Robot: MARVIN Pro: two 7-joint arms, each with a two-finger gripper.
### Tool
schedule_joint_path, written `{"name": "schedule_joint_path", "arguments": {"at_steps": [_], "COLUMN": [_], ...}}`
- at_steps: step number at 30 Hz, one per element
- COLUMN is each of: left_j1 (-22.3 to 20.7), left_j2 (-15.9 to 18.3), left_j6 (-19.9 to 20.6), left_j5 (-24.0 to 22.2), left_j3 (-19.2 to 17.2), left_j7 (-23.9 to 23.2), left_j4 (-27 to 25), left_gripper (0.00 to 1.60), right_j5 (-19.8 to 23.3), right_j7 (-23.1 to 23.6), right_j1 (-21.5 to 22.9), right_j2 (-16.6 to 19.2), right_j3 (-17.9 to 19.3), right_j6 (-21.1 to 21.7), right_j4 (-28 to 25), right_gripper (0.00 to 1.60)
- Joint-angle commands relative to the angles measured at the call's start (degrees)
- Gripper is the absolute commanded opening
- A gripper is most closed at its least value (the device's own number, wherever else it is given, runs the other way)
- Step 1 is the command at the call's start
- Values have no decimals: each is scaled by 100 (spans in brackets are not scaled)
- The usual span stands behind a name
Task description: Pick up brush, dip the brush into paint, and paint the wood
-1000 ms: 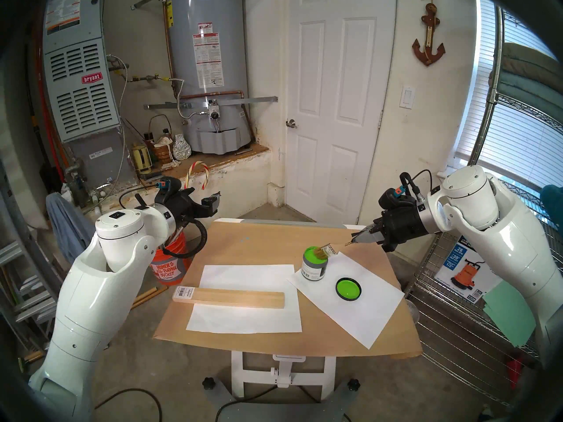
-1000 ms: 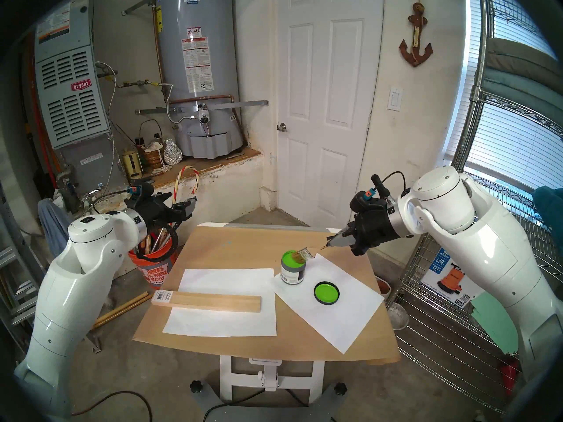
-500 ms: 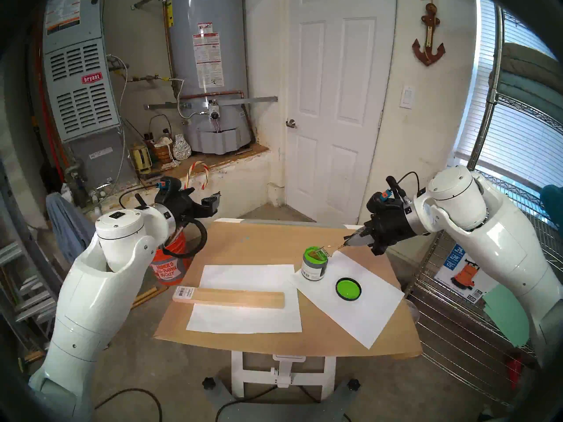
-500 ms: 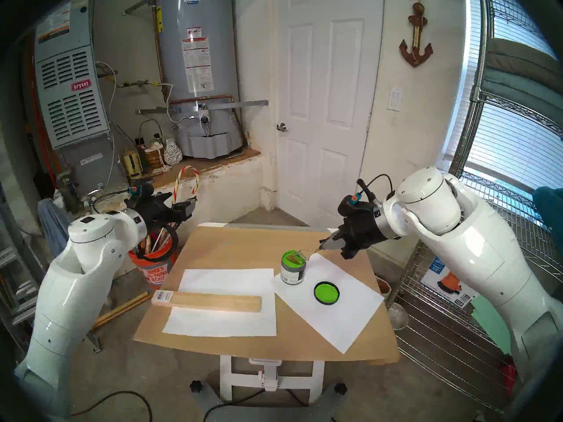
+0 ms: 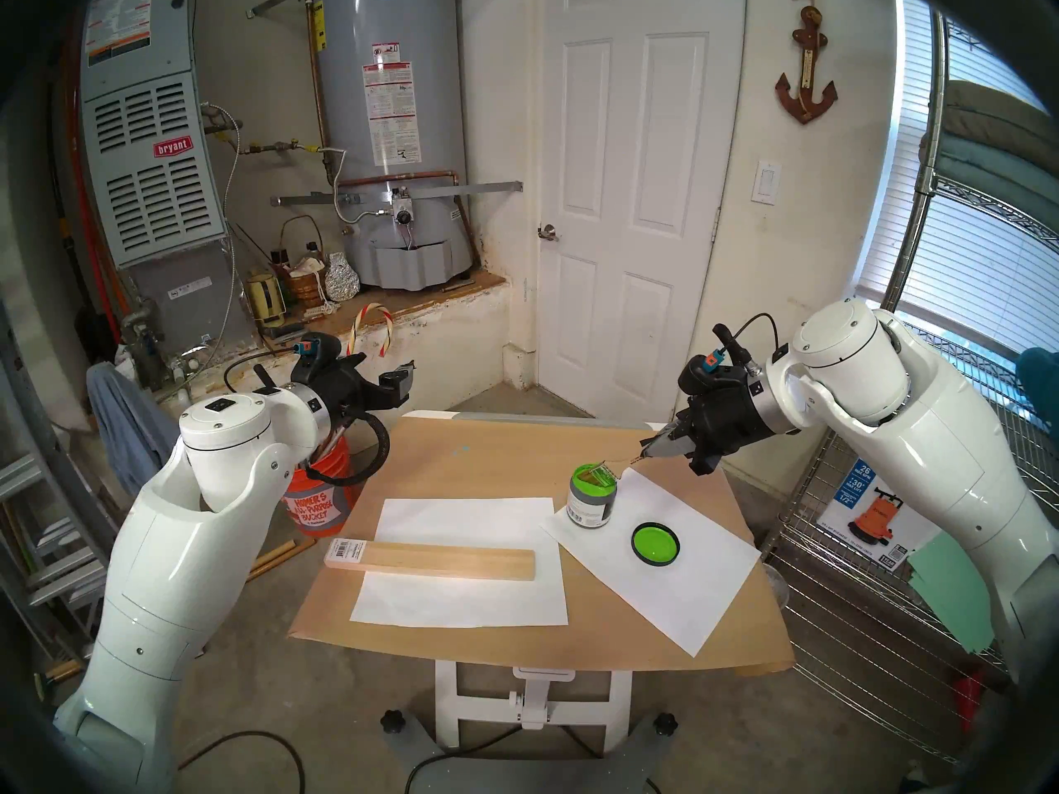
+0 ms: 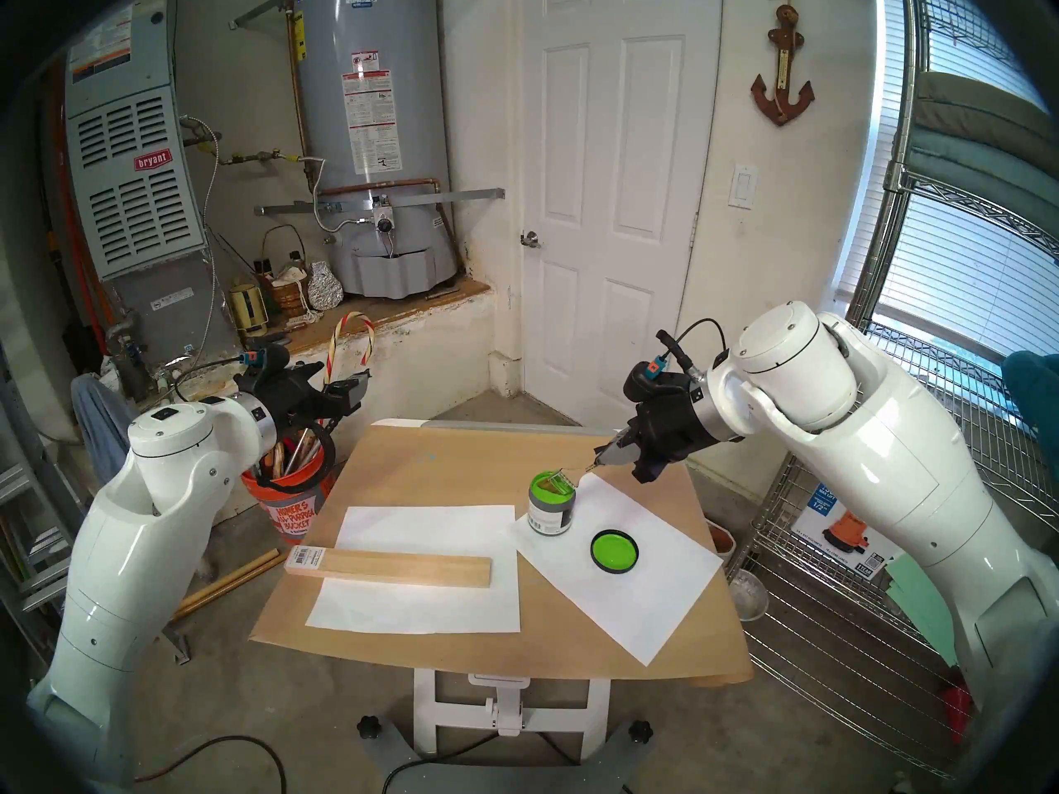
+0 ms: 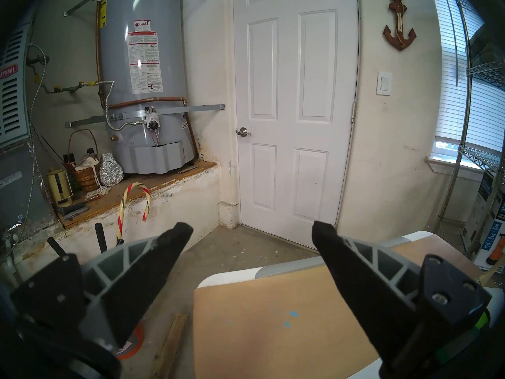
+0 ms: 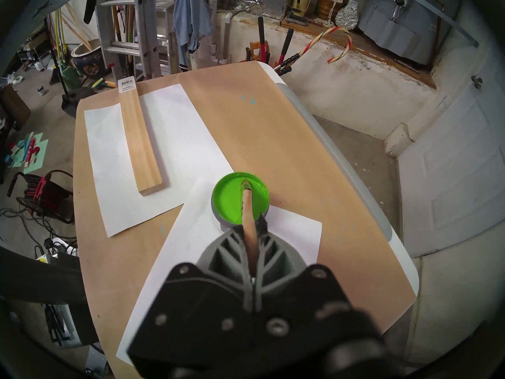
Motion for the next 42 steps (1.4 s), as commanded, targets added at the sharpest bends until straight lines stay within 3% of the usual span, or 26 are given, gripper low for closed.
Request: {"name": "schedule_joint_path", "arguments": {"at_steps": [1,28,42], "left_j1": [-52,-51,-52], "left_j2": [9,9,9], "left_j6": [-18,-17,-18], "left_j5": [-9,-10,-9], "left_j3": [-53,-54,-53], "left_j7": [2,3,2], "left_j4": [-96,-98,-96], "left_gripper": [160,160,160], "right_j5": [-125,-425,-192], "right_j7": [125,148,155], "right_j1": [305,374,222], "right_j2": [-97,-190,16], "right_j3": [-126,-517,-155], "right_j6": [-64,-135,-155], "right_j4": [-61,-95,-243], "right_gripper": [0,0,0]}}
